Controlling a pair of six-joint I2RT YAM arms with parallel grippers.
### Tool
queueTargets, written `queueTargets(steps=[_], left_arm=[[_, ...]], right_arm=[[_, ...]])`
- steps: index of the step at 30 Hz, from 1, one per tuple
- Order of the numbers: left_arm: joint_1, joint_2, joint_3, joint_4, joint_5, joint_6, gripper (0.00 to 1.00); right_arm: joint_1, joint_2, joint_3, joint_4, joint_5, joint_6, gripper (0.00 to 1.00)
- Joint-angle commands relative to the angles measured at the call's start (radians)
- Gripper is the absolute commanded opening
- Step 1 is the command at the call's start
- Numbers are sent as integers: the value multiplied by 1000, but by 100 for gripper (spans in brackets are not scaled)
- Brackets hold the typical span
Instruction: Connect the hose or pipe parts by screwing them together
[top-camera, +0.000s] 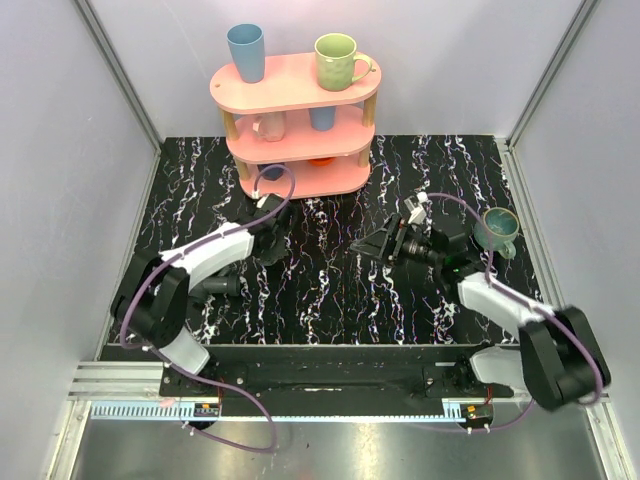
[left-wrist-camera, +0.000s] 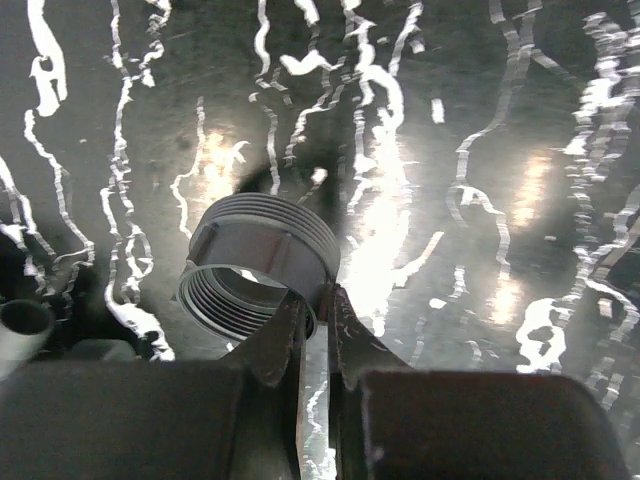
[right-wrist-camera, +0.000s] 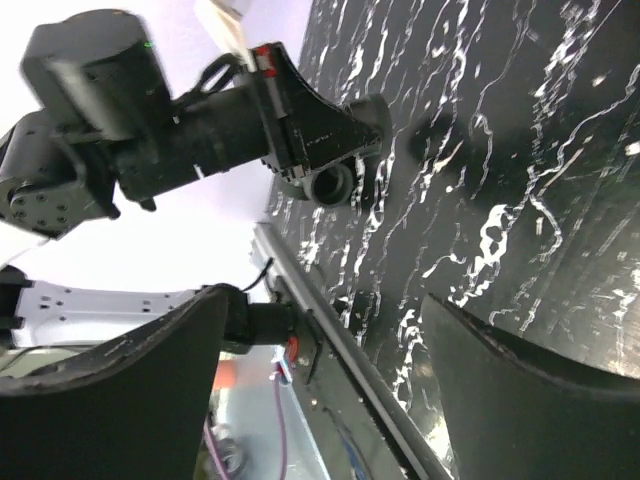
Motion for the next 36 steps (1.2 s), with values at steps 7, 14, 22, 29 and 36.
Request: queueTargets(steps=[7, 14, 22, 29, 36], left_arm=[[49, 225, 189, -108, -74, 101, 12], [49, 289, 253, -126, -15, 106, 52], [71, 124, 296, -238, -157, 104, 89], [241, -113, 166, -284, -210, 134, 94], [518, -133, 68, -221, -72, 209, 99]], right_arm=[[-4, -390, 102, -686, 300, -412, 90], [-4, -411, 125, -760, 326, -461, 91], [-5, -376, 137, -751, 317, -477, 91], [-5, -374, 126, -709, 277, -449, 90], [-4, -393, 152, -729, 266, -454, 90]])
